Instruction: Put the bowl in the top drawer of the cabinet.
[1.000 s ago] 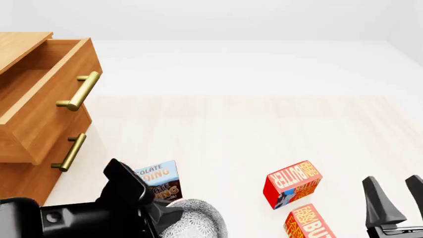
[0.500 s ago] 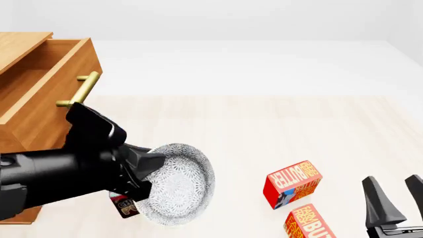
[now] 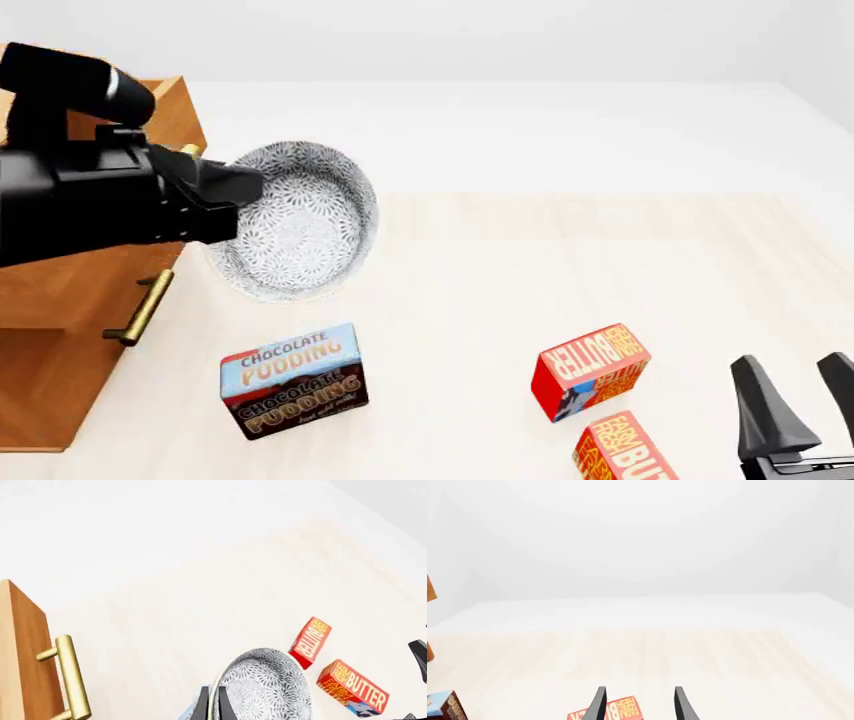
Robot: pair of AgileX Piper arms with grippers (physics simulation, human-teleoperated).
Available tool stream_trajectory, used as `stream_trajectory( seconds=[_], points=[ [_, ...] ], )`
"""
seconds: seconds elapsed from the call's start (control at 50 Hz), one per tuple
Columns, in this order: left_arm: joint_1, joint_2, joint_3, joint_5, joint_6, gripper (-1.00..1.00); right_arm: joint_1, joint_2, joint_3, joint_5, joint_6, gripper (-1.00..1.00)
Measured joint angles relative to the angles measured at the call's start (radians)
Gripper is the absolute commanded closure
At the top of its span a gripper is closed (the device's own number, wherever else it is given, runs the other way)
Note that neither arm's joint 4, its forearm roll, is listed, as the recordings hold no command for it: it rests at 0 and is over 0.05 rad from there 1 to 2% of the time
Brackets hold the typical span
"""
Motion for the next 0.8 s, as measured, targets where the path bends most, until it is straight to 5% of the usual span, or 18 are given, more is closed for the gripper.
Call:
stream_trajectory(
  seconds=[0.8],
  points=[
    [0.322,0.043,-0.325,0.087,0.029,1.00,0.005,0.000,0.000,-0.001,0.000,-1.00]
  ],
)
